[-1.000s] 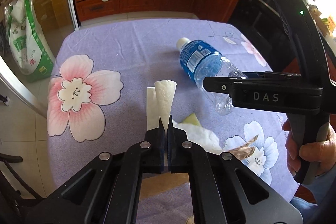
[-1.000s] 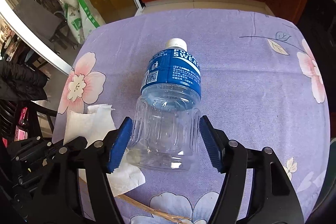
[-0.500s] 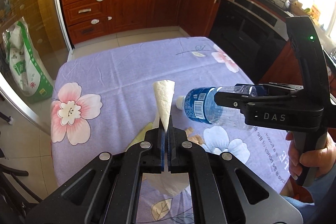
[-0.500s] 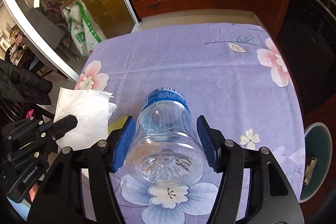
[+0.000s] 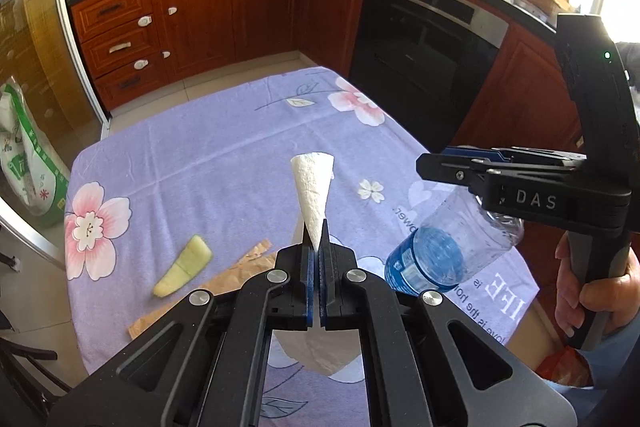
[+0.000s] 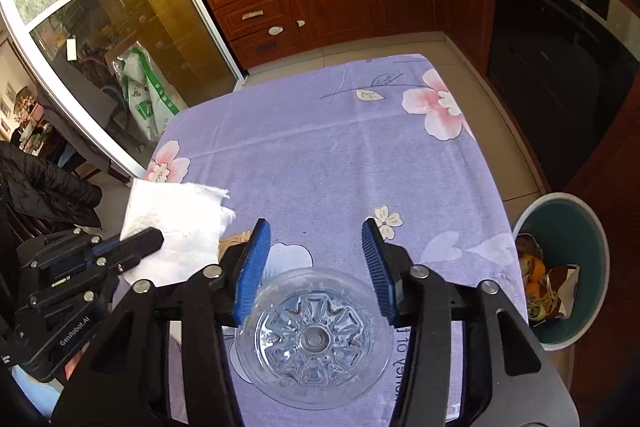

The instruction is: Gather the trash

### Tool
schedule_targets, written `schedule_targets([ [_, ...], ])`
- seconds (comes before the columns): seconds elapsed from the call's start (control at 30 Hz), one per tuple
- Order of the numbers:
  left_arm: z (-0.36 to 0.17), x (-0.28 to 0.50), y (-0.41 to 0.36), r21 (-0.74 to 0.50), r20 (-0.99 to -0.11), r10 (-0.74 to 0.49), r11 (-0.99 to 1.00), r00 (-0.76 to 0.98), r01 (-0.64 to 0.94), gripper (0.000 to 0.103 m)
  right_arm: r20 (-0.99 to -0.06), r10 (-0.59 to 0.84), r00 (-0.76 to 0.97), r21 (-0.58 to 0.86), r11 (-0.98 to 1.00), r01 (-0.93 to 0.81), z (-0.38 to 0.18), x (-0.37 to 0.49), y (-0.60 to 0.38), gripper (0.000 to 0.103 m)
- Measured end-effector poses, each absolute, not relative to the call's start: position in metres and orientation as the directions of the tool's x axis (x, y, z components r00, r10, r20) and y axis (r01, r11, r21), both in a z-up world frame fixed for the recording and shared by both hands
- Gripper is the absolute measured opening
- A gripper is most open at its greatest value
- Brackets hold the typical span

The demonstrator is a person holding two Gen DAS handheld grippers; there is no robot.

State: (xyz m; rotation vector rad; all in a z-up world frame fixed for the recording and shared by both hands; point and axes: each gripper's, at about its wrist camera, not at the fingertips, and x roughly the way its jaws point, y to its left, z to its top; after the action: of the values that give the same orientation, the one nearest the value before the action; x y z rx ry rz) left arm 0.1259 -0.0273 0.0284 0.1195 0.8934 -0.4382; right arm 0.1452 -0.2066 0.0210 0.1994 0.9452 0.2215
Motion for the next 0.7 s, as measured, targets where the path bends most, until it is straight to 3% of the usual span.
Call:
schedule_targets([
  [0.4, -0.035, 0.116, -0.079, -0.110, -0.856, -0.326, 0.873, 0.401, 0.474, 0.002, -0.850, 0.287, 0.441, 0.344, 0.938, 0.053, -0.107, 0.109, -0.261, 0.024],
  [0.7, -0.046, 0.120, -0.088, -0.122, -0.873, -0.321, 0.872, 0.367, 0.474, 0.002, -0.803, 0.345, 0.485, 0.381, 0.924, -0.027, -0.104, 0.119, -0.256, 0.031],
])
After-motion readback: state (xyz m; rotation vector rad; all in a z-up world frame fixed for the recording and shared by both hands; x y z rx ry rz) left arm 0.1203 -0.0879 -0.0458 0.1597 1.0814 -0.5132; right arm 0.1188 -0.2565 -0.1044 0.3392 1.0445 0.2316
